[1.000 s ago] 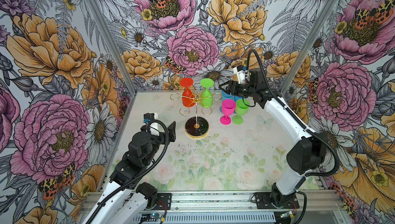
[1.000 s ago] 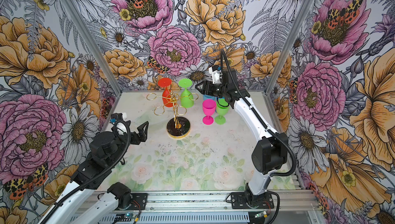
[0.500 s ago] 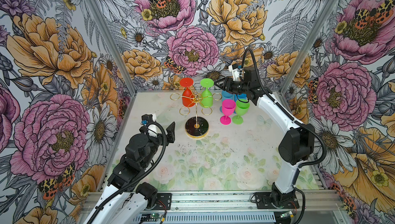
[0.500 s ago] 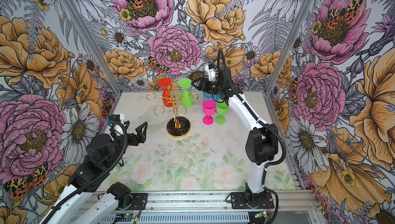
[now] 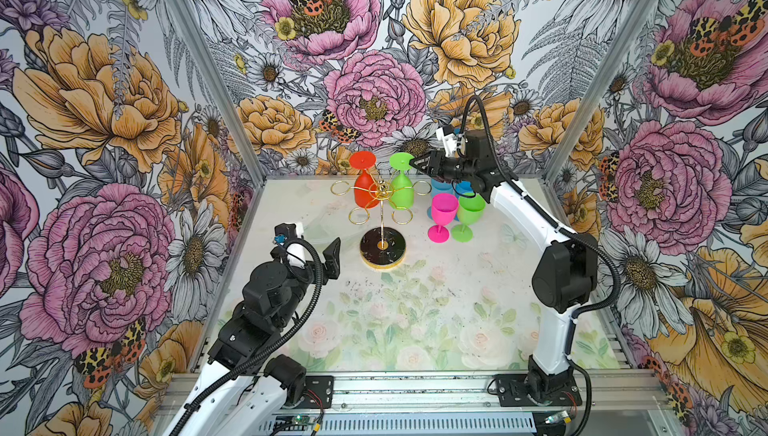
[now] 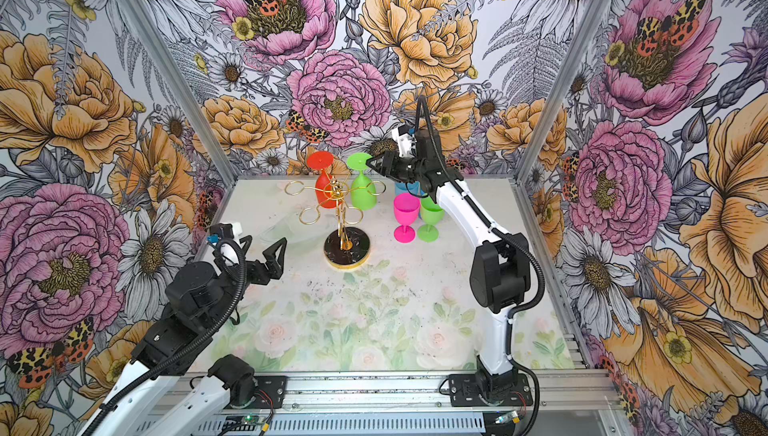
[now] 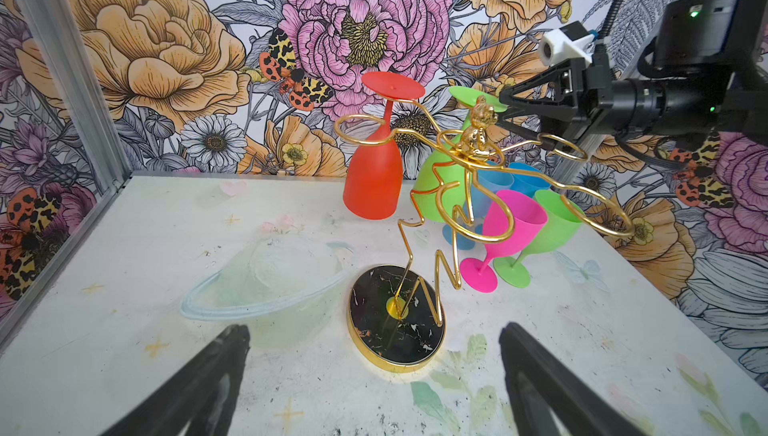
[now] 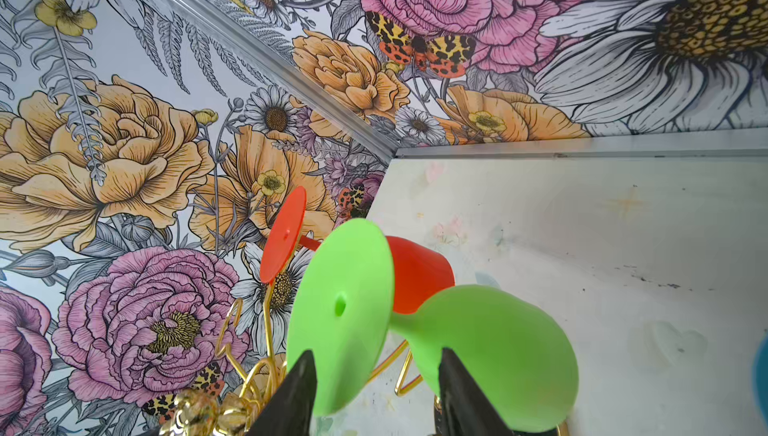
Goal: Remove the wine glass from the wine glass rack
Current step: 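Raise the right gripper and reach to the other green glass's foot on the rack, then close the right gripper on the green glass's foot and lift it off the rack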
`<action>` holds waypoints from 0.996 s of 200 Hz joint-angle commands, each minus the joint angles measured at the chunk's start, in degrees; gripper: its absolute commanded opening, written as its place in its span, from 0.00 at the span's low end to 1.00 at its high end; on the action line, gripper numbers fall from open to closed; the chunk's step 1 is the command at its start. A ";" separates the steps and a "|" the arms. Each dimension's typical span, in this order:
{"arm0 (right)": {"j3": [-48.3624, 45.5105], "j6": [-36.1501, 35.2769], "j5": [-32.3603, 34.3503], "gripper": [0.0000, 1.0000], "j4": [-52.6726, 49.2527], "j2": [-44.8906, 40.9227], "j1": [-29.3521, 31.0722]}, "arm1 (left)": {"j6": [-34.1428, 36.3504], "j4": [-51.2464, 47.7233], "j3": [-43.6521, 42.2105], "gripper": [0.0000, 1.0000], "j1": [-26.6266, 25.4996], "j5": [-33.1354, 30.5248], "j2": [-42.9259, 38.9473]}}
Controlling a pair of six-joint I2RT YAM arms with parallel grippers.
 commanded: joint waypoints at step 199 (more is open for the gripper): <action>2.49 5.77 -3.48 0.03 6.16 0.90 0.57 | 0.63 -0.72 -0.69 0.96 -0.49 0.51 -0.96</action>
